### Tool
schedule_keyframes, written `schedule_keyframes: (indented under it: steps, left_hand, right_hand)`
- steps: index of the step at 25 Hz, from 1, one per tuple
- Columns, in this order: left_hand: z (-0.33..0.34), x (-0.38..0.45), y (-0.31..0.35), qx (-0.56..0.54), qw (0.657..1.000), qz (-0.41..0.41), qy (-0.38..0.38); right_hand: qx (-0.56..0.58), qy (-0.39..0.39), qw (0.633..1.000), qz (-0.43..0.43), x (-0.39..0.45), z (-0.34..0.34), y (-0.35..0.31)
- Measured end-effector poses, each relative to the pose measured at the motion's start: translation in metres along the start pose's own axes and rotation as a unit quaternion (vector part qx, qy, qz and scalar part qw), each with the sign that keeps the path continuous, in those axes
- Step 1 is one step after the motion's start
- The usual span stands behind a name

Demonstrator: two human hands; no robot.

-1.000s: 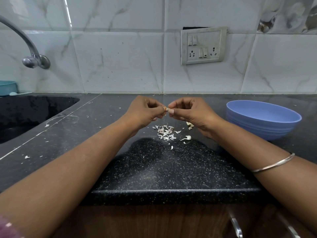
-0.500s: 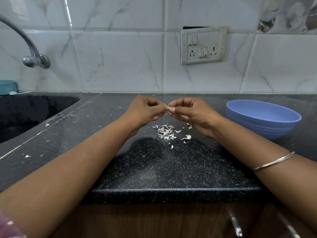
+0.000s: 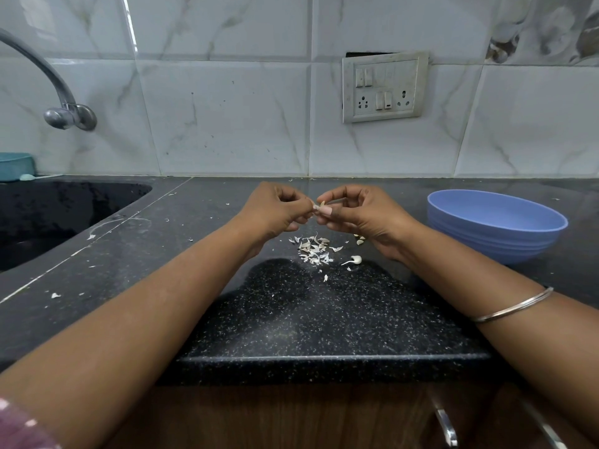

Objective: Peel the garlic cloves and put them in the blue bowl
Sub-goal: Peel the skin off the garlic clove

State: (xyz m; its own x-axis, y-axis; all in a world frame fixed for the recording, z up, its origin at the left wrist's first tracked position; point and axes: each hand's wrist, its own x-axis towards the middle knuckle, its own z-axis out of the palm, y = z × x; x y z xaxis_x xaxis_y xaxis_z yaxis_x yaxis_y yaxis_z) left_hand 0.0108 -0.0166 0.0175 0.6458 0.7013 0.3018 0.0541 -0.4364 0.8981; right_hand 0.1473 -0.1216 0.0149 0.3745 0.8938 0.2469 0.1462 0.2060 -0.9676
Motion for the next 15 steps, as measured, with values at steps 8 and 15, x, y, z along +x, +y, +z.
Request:
schedule_keyframes:
  steps: [8, 15]
  left_hand:
    - [-0.0022, 0.0015, -0.0011, 0.012, 1.000, -0.014, 0.007]
    - [-0.0027, 0.0048, -0.0054, 0.200, 0.979, 0.000, 0.028]
  right_hand:
    - [0.020, 0.029, 0.999, -0.005, -0.0008, -0.0023, -0.0048]
    - [0.052, 0.018, 0.998, 0.012, 0.0011, -0.0043, -0.0041]
